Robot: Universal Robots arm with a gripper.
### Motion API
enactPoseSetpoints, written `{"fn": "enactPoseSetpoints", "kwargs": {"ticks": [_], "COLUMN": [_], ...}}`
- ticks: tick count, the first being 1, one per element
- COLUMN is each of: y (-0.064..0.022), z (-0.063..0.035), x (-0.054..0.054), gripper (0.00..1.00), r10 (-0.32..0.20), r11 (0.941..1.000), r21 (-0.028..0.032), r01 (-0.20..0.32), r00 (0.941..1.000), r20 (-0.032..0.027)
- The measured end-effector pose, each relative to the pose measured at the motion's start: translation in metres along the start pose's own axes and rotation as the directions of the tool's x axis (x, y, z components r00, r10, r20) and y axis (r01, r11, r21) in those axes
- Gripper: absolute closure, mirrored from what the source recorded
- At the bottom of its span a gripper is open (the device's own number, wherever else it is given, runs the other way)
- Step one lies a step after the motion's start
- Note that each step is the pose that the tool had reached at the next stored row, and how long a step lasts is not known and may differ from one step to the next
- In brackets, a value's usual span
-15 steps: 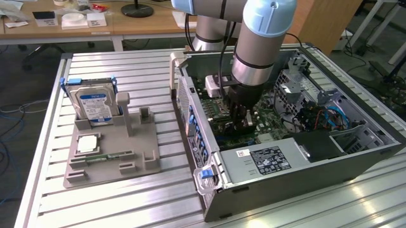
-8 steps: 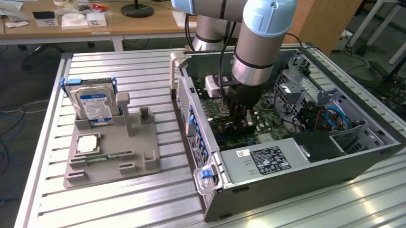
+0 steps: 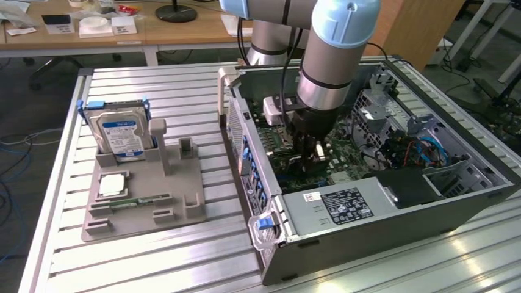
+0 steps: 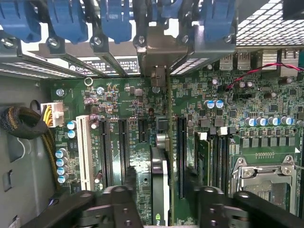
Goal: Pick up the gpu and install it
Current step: 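Insert the gpu into the slot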
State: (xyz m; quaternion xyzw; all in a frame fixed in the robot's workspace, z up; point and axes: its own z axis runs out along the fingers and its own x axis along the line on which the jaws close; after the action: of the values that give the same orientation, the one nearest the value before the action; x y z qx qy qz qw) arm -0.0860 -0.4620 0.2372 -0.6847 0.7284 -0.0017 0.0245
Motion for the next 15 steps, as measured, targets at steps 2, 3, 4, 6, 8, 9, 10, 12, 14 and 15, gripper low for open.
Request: {"fn": "enactPoseSetpoints", "kwargs": {"ticks": [2,3,4,6,8,9,10,12,14,15], "y": [0.0,0.0,0.0,0.0,0.0,0.0,-0.0001,-0.0003,-0.0005,-0.0006], "z": [0.0,0.0,0.0,0.0,-0.0003,-0.0013,-0.0031,-0.0075,-0.0128,-0.016], "x": [0.0,0.0,0.0,0.0,0.0,0.0,0.0,0.0,0.0,-0.001], "gripper": [0.43,0.43,0.36,0.36,0.36,0.36,0.36,0.36,0.36,0.36], "r10": [0.0,0.0,0.0,0.0,0.0,0.0,0.0,0.0,0.0,0.0], "r11": [1.0,1.0,1.0,1.0,1.0,1.0,1.0,1.0,1.0,1.0], "r21": [0.0,0.0,0.0,0.0,-0.0001,-0.0002,-0.0001,-0.0001,0.0,-0.0001], "r01": [0.0,0.0,0.0,0.0,0.0,0.0,0.0,0.0,0.0,0.0], "r00": [1.0,1.0,1.0,1.0,1.0,1.0,1.0,1.0,1.0,1.0], "r20": [0.0,0.0,0.0,0.0,-0.0002,-0.0004,-0.0002,-0.0001,-0.0001,-0.0003]}}
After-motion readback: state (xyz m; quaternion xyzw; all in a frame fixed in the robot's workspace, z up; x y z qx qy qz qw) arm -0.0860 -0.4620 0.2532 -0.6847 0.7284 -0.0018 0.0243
